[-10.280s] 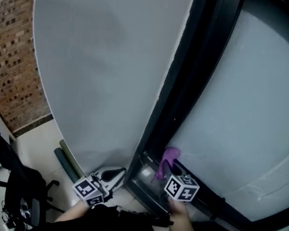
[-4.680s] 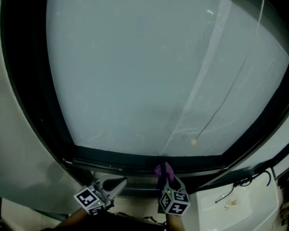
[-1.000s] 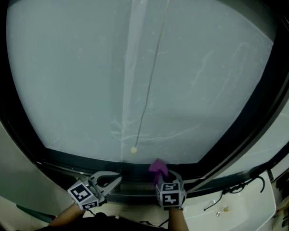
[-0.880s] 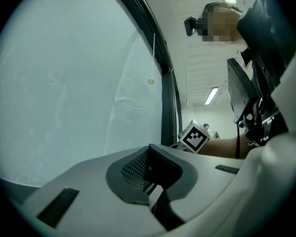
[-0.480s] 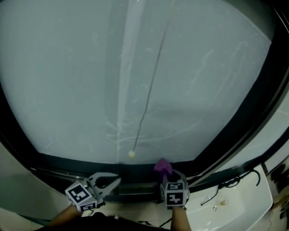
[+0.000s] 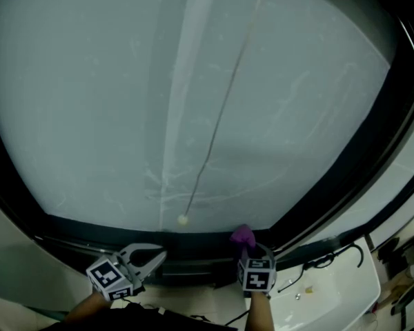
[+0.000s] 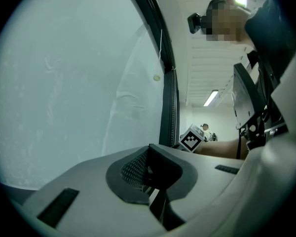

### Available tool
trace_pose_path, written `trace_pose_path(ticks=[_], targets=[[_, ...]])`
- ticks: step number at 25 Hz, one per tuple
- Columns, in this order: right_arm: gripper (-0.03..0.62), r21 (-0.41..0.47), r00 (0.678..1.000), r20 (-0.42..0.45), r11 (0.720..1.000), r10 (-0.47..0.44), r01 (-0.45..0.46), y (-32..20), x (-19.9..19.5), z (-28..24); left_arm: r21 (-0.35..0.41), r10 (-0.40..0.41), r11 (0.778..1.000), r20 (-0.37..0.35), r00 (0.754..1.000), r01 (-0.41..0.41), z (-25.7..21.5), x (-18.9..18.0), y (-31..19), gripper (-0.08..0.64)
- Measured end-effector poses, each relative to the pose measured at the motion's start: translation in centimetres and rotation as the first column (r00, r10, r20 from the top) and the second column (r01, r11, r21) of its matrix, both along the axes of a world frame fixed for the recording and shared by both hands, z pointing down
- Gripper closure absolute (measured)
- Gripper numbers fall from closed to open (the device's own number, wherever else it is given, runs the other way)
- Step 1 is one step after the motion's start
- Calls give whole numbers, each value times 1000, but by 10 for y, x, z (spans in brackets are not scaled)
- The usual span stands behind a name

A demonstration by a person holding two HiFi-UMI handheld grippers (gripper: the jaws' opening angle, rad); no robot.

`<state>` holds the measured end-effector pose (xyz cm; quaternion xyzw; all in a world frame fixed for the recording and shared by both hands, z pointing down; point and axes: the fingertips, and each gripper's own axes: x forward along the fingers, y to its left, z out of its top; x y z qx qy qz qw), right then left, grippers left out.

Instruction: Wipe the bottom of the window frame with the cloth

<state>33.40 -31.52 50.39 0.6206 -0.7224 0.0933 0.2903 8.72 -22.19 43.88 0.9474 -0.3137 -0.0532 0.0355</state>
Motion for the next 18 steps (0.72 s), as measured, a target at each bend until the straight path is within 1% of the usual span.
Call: trace_pose_path(ticks=[7, 12, 18], targets=[[506, -3, 999, 8, 999, 34, -34, -3, 15, 2, -4, -11, 1000, -4, 1000, 11, 1, -1, -1, 565], [506, -21, 999, -5, 998, 54, -54, -5, 25, 4, -15, 0, 1000, 37, 999, 1, 2, 0, 1, 565], [506, -20, 993, -16, 993, 113, -113, -9, 44, 6, -7, 11, 1000, 46, 999, -11, 2, 1, 1, 565]])
